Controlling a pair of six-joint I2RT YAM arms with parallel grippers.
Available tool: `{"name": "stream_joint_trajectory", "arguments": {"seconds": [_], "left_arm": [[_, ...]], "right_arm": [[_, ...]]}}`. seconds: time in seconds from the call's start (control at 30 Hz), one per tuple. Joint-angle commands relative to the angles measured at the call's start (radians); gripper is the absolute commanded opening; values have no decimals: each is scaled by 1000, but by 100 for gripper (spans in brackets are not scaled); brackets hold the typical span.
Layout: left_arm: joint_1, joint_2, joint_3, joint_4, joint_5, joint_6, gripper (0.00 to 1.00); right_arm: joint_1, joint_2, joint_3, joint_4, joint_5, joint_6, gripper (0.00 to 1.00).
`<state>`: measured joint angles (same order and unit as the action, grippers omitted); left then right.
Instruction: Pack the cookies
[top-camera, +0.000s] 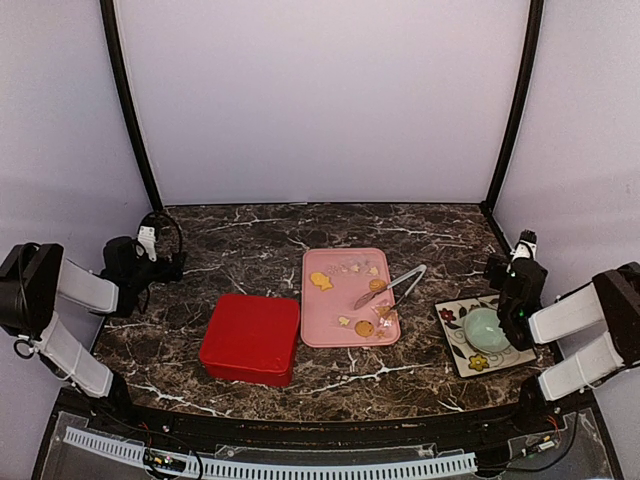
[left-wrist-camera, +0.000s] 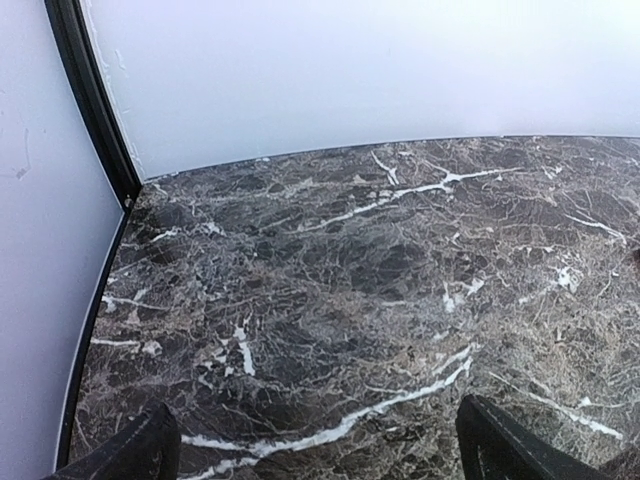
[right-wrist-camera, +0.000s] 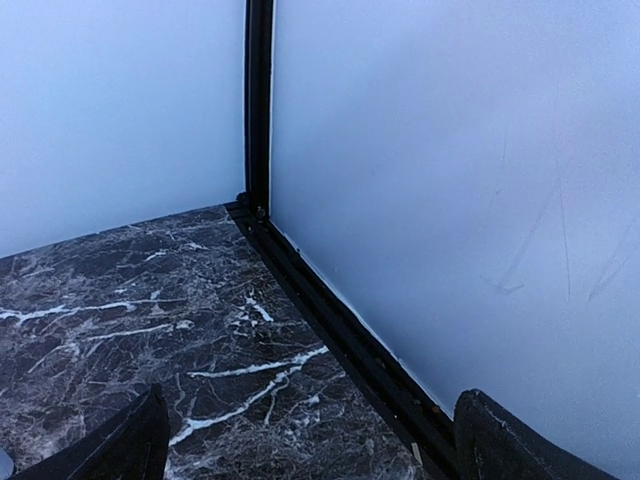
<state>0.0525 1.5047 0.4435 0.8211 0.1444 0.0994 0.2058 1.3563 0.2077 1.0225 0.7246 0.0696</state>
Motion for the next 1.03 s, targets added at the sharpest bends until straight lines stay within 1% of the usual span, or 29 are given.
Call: {"name": "stream_joint_trajectory", "arguments": {"seconds": [0.0, 0.03, 0.07, 0.17, 0.2, 0.23, 0.27, 0.3, 0.33, 0.4, 0.47, 0.53, 0.6, 0.7, 0.77, 0.83, 1.0], "left_arm": [[-1, 43, -15, 130, 19, -22, 99], [0, 40, -6, 101, 19, -23, 99], [1, 40, -11, 114, 18, -22, 99], [1, 24, -70, 200, -7, -31, 99], [0, 23, -115, 273, -2, -26, 99], [-2, 47, -169, 382, 24, -17, 99], [-2, 82, -222, 559, 68, -4, 99], [-7, 63, -235, 550, 104, 17, 99], [-9, 39, -224, 483, 108, 28, 99], [-8, 69, -206, 506, 88, 12, 99], [-9, 46, -194, 438, 76, 9, 99], [-8, 65, -201, 494, 74, 7, 99], [-7, 53, -194, 453, 65, 5, 99], [-8, 64, -199, 488, 66, 5, 99], [-7, 58, -195, 463, 64, 3, 99], [-7, 64, -197, 481, 66, 3, 99], [-8, 62, -194, 470, 62, 3, 99]], "right_arm": [[-62, 2, -17, 168, -147, -24, 100], [-77, 2, -22, 177, -178, -20, 100], [-95, 13, -31, 204, -210, -13, 100], [-122, 101, -51, 332, -246, -17, 100], [-121, 140, -57, 373, -288, -36, 100], [-121, 186, -66, 451, -331, -62, 100], [-117, 207, -67, 481, -329, -67, 100], [-117, 185, -51, 414, -314, -50, 100], [-120, 174, -32, 354, -293, -29, 100], [-132, 198, -23, 386, -281, -24, 100], [-139, 176, -13, 319, -286, -5, 100], [-140, 193, -21, 368, -287, -14, 100], [-139, 184, -19, 347, -285, -12, 100], [-139, 190, -26, 376, -285, -16, 100], [-140, 189, -21, 363, -289, -15, 100], [-140, 187, -21, 357, -288, -14, 100], [-140, 187, -21, 360, -289, -13, 100]]}}
